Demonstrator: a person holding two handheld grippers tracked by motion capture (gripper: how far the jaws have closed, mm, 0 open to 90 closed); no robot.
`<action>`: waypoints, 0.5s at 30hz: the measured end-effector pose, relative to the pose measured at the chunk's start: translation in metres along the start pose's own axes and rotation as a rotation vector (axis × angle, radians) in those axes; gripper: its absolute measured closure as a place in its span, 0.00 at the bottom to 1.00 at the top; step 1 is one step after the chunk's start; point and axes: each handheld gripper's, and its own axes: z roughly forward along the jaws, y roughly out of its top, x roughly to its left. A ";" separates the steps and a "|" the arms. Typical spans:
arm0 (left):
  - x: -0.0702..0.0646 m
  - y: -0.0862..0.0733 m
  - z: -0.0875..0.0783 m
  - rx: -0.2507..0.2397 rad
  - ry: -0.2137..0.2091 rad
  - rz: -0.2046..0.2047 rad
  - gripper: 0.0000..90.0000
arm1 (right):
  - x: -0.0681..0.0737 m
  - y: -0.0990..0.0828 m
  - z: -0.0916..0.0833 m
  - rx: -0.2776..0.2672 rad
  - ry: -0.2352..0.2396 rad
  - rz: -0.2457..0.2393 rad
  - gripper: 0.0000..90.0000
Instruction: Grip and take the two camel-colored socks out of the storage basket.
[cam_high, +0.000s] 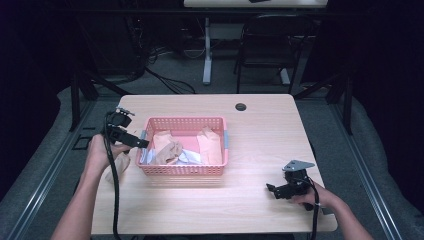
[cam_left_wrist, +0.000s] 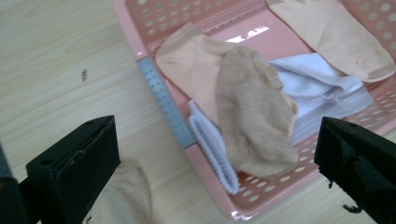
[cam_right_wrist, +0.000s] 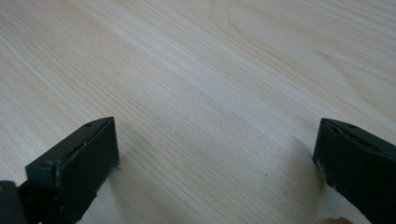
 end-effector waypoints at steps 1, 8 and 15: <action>-0.002 0.002 0.002 0.004 -0.003 0.004 0.00 | 0.000 0.000 0.000 0.002 -0.001 -0.001 0.00; -0.017 0.014 0.023 0.033 -0.028 0.040 0.00 | 0.000 0.000 0.000 0.003 -0.001 -0.002 0.00; -0.027 0.022 0.047 0.085 -0.065 0.064 0.06 | 0.000 0.000 0.000 0.002 -0.001 -0.001 0.00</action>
